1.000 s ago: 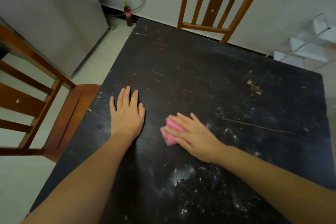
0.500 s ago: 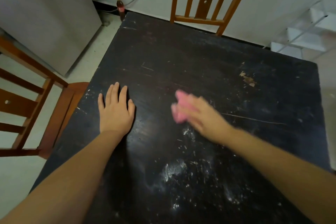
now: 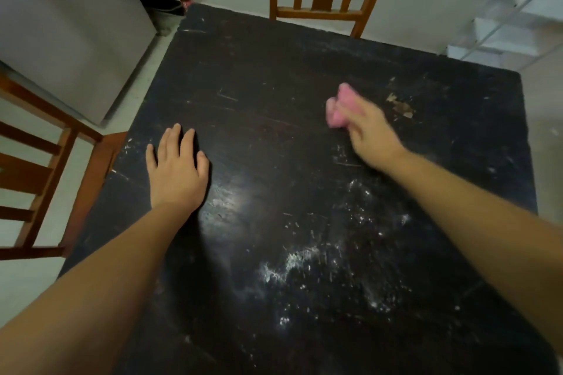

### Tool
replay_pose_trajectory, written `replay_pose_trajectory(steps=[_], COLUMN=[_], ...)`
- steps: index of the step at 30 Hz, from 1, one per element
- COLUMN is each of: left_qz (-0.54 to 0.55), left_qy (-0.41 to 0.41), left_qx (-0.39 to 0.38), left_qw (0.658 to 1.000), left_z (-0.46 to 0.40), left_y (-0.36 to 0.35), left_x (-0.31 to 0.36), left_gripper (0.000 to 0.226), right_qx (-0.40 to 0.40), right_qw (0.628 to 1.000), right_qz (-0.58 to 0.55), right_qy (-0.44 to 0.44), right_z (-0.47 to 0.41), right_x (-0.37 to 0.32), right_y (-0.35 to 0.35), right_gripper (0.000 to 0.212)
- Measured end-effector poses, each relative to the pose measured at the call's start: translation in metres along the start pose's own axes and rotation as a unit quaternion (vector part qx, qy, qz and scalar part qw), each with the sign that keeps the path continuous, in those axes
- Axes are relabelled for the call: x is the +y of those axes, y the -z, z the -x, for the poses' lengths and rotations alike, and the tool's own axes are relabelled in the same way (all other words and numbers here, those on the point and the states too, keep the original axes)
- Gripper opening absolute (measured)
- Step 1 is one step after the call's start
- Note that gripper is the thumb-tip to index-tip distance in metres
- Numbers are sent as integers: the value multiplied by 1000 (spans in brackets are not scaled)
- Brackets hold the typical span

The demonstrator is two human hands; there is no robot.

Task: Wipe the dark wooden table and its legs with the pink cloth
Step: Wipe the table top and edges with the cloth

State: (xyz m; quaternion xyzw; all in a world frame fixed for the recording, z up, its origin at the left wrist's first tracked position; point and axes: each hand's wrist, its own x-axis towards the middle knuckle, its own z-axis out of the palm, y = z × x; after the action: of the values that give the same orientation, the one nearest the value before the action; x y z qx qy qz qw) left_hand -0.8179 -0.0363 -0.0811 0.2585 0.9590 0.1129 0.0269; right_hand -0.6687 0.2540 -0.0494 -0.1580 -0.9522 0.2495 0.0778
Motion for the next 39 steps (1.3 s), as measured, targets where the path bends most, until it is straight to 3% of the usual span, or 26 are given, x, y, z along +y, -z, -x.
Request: replay_pose_trajectory(steps=[2,4,7,8,10,11,13,15,19,21,24,25,27,30,31,33,34,37,39], left_qz=[-1,-8,-6,0,14,21,31,34,31,23,11,9,7,0,-2,0,3,1,-1], left_qy=[0,-2,14,23,-7,-46,-132,-167,-130,-129,-137,-135,-133,-139,-138,-137,-137,-132,-131], left_qx=[-3,-10,-15,-16,-12,-15,-36,-72,-61,-65,-70,-72,-70,-63,-64,-64,-62,-61,-61], left_qw=[1000,1000,1000,1000,1000,999,990,983,989,989,988,988,989,988,988,989,989,989,990], left_z=[0,2,1,1,4,7,18,31,36,36,37,38,39,39,39,39,40,39,39], left_y=[1,2,3,2,-1,-4,-11,-21,-32,-32,-30,-29,-30,-31,-31,-32,-32,-32,-32], left_x=[0,0,7,12,32,47,86,121,142,141,143,144,144,144,144,145,144,144,144], left_gripper=[47,48,49,48,47,49,57,54,47,48,49,49,49,49,49,48,48,48,49], right_qx=[-24,-95,-197,-201,-120,-76,-1,29,40,-48,-179,-173,-120,35,62,68,63,110,-6], right_qw=[994,983,962,962,983,993,996,990,999,995,968,966,990,997,995,980,977,984,995], right_qz=[-57,-85,-110,-124,-99,-86,-36,9,-18,-77,-152,-162,-31,-65,-28,-9,-41,-51,-101], right_qy=[94,133,153,140,96,30,-77,-134,0,43,91,101,68,-29,-70,-185,-202,-127,-7], right_z=[47,113,176,168,123,94,45,26,80,138,203,194,142,76,70,70,75,132,190], right_x=[-40,-64,-77,-78,-59,-37,20,60,4,-35,-72,-73,-55,23,59,98,97,38,-7], right_y=[-16,-27,-40,-28,-3,10,33,37,3,-9,-16,-7,20,56,58,59,50,23,0], right_gripper=[34,30,69,62,26,23,36,40,39,27,50,46,23,28,29,33,24,28,26])
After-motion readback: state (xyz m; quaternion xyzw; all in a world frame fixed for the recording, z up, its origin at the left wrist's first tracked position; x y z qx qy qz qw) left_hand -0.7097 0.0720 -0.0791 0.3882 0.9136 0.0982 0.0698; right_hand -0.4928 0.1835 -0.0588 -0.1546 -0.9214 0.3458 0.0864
